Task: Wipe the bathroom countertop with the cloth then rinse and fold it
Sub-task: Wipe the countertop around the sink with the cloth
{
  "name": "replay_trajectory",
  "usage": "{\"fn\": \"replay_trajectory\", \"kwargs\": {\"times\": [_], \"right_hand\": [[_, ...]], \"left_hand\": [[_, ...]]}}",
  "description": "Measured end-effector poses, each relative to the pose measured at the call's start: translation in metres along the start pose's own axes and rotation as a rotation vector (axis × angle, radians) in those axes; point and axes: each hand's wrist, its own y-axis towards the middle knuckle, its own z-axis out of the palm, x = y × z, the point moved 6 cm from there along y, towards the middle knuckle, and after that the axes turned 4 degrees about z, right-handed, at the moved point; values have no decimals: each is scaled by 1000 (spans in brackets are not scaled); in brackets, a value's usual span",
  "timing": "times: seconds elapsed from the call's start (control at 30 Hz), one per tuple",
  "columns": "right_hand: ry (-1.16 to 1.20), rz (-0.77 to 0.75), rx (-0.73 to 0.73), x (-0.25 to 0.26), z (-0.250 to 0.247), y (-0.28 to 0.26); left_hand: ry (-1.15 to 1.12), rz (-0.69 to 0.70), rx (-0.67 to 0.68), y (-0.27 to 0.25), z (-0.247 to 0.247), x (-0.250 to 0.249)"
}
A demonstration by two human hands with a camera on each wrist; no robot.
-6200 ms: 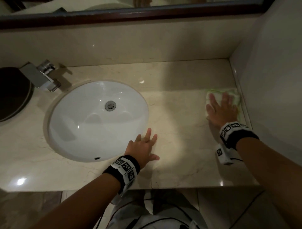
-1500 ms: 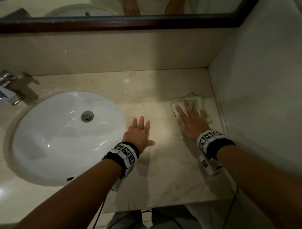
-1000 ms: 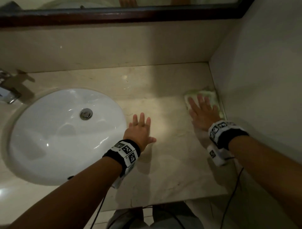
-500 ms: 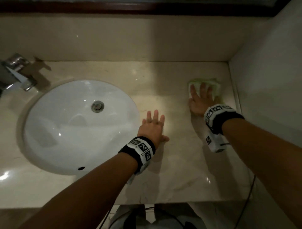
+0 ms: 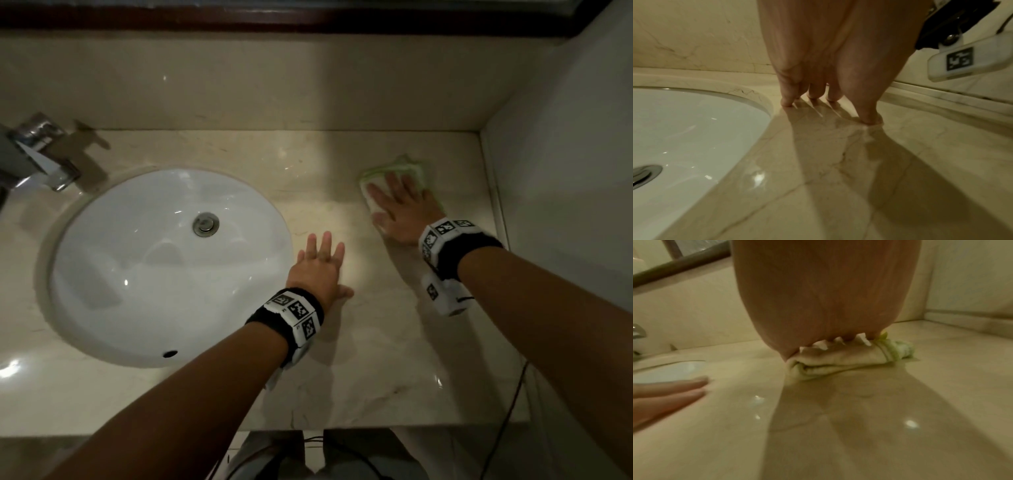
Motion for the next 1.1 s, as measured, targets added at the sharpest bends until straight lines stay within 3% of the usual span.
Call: {"fn": "replay_trajectory", "kwargs": {"times": [0.2,0.43,0.6,0.83,1.0,1.1], "right_hand": [[83,183,14,-80,2,-17],[136,276,-14,-68,5,-15],[117,203,-14,-24,4,-5],[-31,-110,-51,98,6,1],[-7,-163,-41,79,4,3],[5,-113,-54,58,-1,6]], "left_hand": [[2,-2,-6,-1,-2,0],[-2,3,-4,-3,-2,-1],[7,12,-5,-1,0,-1],[-6,22,-31,-1,-1,0],[-7,23,-10,-3,-1,0],[-8,16,0,-3,-3,-1]]}}
